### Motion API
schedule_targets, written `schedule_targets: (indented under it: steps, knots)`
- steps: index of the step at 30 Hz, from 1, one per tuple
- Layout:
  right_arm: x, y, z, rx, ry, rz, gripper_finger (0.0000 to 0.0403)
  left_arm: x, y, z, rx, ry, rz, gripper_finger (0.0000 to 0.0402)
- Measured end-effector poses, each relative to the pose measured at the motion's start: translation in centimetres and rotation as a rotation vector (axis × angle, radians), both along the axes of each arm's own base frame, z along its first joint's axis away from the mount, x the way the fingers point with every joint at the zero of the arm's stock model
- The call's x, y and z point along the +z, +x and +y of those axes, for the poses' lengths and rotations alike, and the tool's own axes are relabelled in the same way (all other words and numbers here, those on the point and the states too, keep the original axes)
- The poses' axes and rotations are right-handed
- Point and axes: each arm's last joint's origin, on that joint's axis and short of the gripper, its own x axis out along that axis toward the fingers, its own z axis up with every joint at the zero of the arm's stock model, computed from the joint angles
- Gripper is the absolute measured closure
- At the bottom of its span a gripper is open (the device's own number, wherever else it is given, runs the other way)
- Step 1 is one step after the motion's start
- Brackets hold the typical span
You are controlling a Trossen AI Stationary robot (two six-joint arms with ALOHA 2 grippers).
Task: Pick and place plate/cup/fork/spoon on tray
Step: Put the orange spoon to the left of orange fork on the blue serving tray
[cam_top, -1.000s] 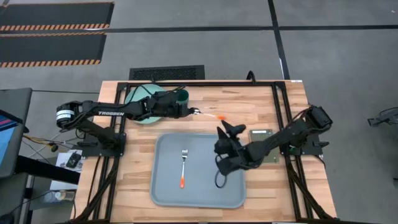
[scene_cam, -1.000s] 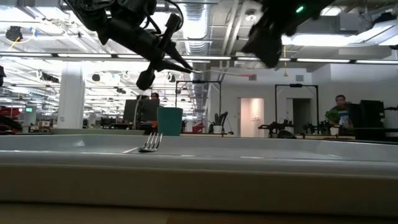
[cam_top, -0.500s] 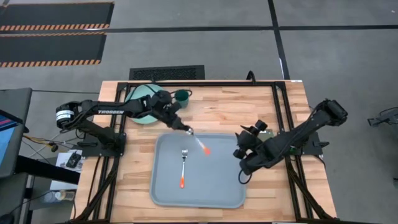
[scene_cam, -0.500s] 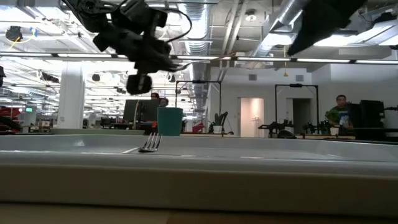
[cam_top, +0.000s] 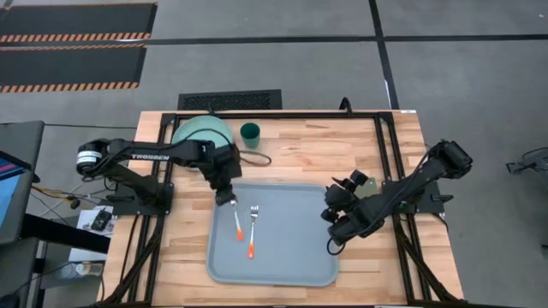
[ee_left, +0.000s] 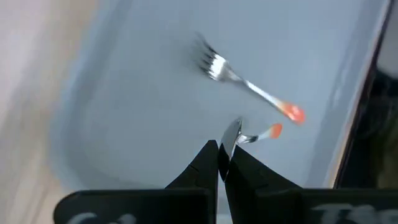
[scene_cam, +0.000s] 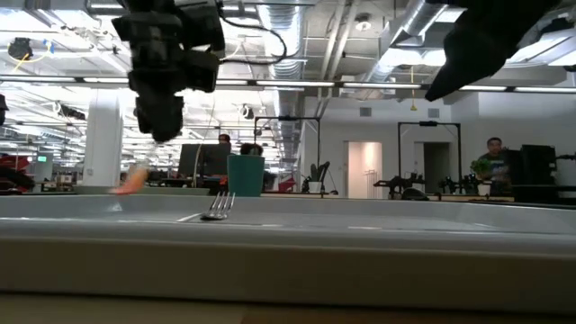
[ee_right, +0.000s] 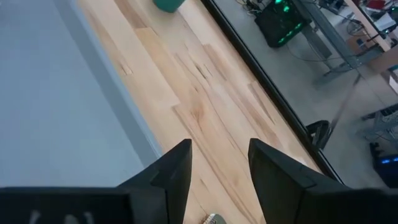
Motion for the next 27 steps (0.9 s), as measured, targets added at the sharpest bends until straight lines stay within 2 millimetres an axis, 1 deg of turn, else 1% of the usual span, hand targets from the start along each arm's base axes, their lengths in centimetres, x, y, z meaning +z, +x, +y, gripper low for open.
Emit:
schedule_targets:
  steps: [4,9,17,22,24,27]
  knots:
    - [-0.1,0.1,0.0,0.0,0.0,0.0,0.0224,0.0,0.2,-1.8,-0.126,0.017,-0.025,0.0401]
    - [-0.1,0.1,0.0,0.0,0.002,-0.003,0.0225,-0.3,0.4,-2.7,-0.182,0.053,-0.022,0.0401]
    - [-0.1,0.2,0.1,0.0,0.011,-0.018,0.0231,-1.9,0.9,-2.8,-0.188,0.027,0.078,0.0401]
    - [-0.1,0.3,0.1,0.0,0.013,-0.021,0.0234,-2.0,1.8,-2.7,-0.149,0.012,0.049,0.0401]
    - [-0.1,0.3,0.1,0.0,0.013,-0.021,0.0235,-2.1,1.6,-2.7,-0.144,0.006,0.074,0.0401]
    - [-0.1,0.2,0.1,0.001,0.012,-0.018,0.0235,-2.6,1.9,-2.7,-0.146,-0.004,0.096,0.0401]
